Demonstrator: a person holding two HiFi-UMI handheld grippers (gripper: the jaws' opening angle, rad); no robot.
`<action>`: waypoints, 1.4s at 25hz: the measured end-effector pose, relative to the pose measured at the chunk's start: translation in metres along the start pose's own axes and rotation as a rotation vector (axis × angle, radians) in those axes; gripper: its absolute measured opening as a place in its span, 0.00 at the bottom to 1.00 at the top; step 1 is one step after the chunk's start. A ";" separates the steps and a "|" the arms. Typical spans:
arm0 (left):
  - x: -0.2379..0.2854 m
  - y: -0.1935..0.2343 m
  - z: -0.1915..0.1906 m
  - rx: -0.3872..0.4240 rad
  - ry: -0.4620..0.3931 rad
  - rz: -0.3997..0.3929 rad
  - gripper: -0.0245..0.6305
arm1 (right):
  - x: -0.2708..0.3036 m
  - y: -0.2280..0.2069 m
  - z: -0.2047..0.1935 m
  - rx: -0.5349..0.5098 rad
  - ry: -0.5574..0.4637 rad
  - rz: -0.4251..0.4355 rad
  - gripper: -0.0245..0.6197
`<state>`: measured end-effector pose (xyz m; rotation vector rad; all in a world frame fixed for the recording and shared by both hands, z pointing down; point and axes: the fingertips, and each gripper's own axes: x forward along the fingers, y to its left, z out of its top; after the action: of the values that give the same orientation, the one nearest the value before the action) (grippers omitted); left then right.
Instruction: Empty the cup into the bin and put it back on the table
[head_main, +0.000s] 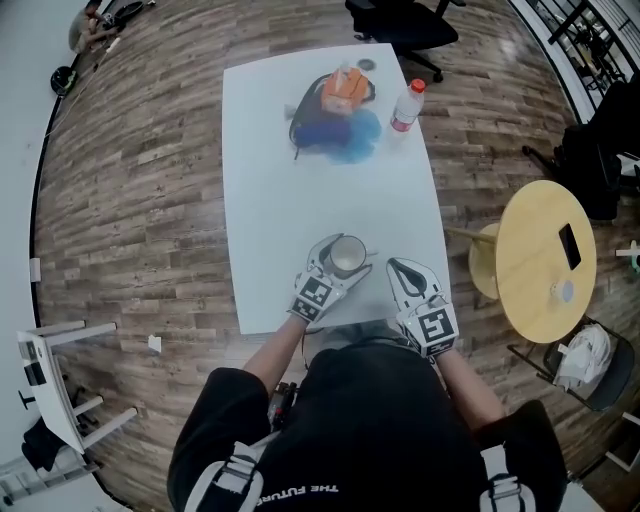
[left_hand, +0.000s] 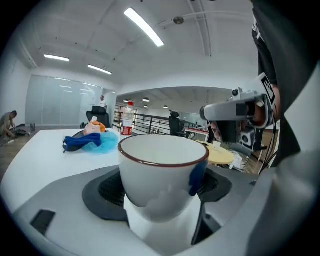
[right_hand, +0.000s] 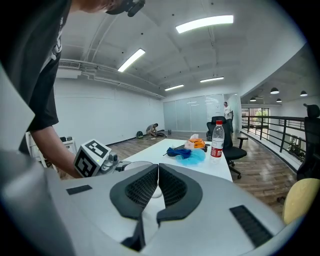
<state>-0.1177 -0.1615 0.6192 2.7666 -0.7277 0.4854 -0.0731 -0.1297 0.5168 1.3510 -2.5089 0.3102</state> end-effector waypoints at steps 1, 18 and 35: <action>-0.003 -0.001 0.013 -0.008 -0.014 -0.005 0.67 | -0.001 0.000 0.005 -0.005 -0.008 -0.003 0.06; -0.066 -0.039 0.124 0.067 -0.064 -0.077 0.67 | -0.006 0.008 0.060 -0.080 -0.215 -0.005 0.32; -0.048 -0.090 0.164 0.172 -0.128 -0.302 0.67 | -0.055 -0.008 0.070 0.158 -0.374 -0.009 0.13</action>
<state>-0.0695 -0.1149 0.4380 3.0181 -0.2929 0.3241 -0.0471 -0.1128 0.4326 1.6105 -2.8297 0.2809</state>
